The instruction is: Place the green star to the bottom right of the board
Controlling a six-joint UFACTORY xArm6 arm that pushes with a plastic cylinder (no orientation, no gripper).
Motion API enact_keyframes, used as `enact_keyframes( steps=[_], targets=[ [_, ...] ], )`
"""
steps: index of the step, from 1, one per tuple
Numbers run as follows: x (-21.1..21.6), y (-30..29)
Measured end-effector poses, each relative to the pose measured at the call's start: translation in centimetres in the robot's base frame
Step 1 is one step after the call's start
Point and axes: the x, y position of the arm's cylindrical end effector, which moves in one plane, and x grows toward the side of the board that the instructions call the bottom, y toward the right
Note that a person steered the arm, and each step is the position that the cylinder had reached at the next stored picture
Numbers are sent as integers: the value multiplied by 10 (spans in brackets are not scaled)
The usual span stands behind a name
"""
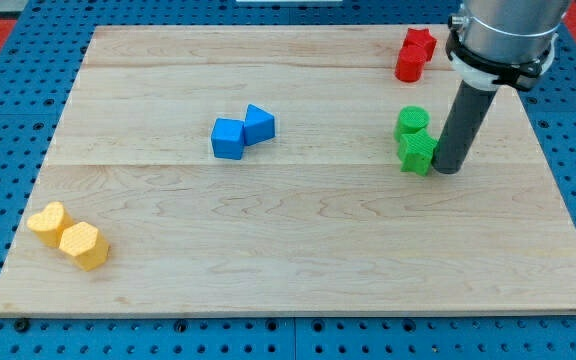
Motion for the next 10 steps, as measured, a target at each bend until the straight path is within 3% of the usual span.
enact_keyframes(
  steps=[1,2,3,5,6,8,9,10],
  targets=[
    [-45,24],
    [-51,-36],
    [-25,-65],
    [19,-37],
    [-14,-21],
    [61,-40],
    [31,-40],
    [45,-7]
  ],
)
